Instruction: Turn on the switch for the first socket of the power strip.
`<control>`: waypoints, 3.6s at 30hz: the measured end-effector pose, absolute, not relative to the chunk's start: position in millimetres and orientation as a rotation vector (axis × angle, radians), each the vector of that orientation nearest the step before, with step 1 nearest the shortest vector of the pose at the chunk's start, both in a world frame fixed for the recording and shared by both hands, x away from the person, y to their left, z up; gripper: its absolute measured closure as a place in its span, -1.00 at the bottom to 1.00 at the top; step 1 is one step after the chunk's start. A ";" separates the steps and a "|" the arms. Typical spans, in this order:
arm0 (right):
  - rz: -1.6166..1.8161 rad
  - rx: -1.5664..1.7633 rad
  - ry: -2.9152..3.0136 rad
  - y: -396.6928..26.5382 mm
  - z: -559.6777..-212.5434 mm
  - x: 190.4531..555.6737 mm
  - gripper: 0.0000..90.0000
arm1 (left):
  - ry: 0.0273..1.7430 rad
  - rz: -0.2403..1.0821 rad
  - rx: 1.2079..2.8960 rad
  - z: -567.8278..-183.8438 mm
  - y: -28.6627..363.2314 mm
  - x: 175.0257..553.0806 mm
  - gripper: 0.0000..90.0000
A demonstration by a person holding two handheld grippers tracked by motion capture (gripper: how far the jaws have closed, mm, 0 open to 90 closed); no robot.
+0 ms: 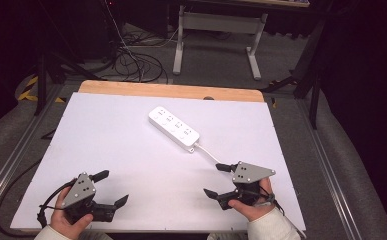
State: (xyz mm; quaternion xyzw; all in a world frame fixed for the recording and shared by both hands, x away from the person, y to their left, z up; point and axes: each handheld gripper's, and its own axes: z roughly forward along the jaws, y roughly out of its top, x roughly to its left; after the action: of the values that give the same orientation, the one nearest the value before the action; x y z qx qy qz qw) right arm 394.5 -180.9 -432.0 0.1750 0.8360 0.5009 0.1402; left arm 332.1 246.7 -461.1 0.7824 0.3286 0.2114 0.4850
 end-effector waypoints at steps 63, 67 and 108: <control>1.352 0.578 2.398 -139.5 -377.1 472.9 -0.44 | 0.812 0.511 1.915 -462.6 246.9 332.7 -0.88; 1.359 0.597 2.401 -134.6 -377.3 479.7 -0.33 | 0.810 0.510 1.915 -462.5 247.0 332.8 -0.88; 1.244 0.646 2.471 -101.6 -407.2 523.7 0.84 | 0.802 0.501 1.923 -463.1 246.6 332.9 -0.88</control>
State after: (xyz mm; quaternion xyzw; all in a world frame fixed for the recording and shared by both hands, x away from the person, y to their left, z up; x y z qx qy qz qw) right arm 523.7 -101.6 -407.2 0.2249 0.8600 0.4331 0.1496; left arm 332.9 246.6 -463.1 0.7879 0.3285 0.2052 0.4788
